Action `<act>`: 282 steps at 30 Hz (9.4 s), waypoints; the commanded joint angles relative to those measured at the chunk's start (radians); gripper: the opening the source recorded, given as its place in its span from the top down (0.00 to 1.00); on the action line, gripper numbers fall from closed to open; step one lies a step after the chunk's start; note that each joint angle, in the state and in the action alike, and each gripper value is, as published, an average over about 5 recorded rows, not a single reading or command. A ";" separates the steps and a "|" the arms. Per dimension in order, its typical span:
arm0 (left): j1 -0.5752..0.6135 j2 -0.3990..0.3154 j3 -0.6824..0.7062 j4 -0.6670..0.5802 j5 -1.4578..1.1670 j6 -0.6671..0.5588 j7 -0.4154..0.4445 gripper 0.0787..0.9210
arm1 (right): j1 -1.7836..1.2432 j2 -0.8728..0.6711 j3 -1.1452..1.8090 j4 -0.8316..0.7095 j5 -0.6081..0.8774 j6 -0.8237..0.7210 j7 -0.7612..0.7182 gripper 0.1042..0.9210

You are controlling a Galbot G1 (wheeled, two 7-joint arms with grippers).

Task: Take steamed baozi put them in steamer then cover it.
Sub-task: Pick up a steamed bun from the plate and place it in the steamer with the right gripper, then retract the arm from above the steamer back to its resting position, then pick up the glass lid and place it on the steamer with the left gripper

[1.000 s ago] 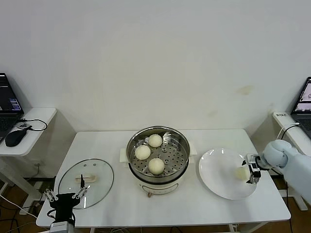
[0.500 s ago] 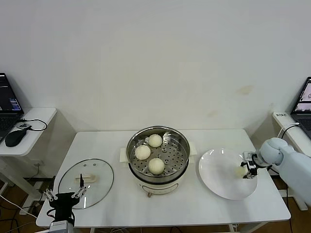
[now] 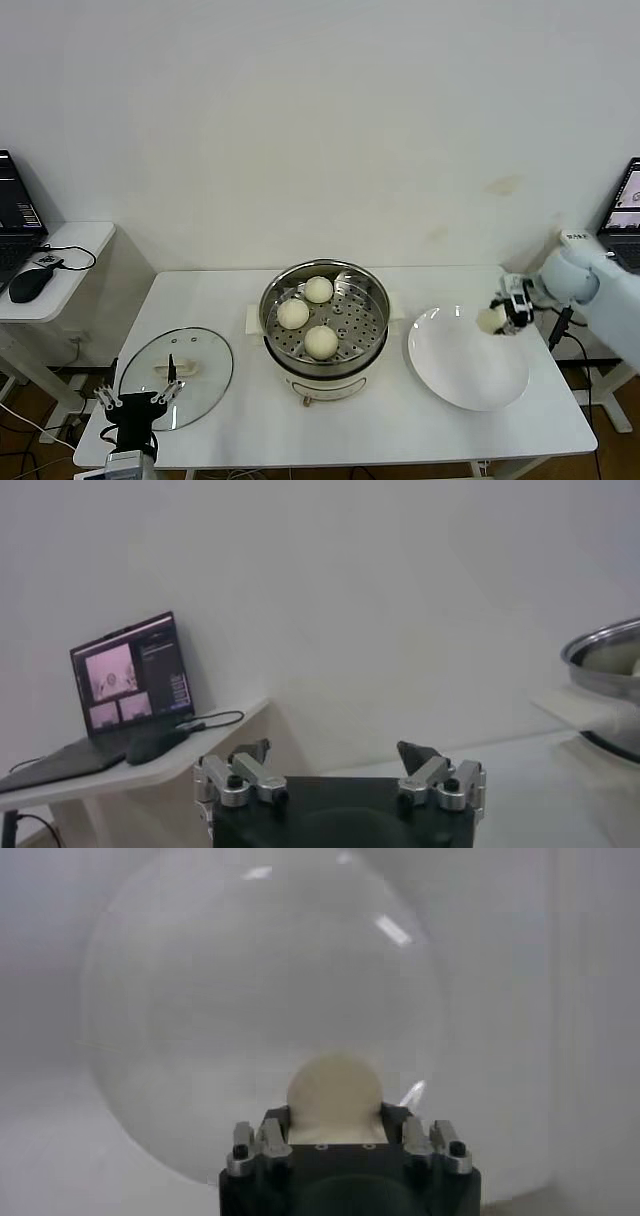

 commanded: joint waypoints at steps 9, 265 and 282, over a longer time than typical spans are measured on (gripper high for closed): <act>-0.008 -0.005 0.003 -0.003 -0.001 0.002 -0.001 0.12 | 0.584 0.334 -0.479 0.212 0.542 -0.311 0.187 0.41; -0.838 -0.132 0.670 0.335 1.402 0.507 0.735 0.93 | -1.721 1.056 1.453 0.531 -0.372 0.450 1.141 0.12; -0.823 -0.165 0.669 0.386 1.470 0.474 0.733 0.93 | -1.721 1.055 1.446 0.524 -0.368 0.455 1.139 0.12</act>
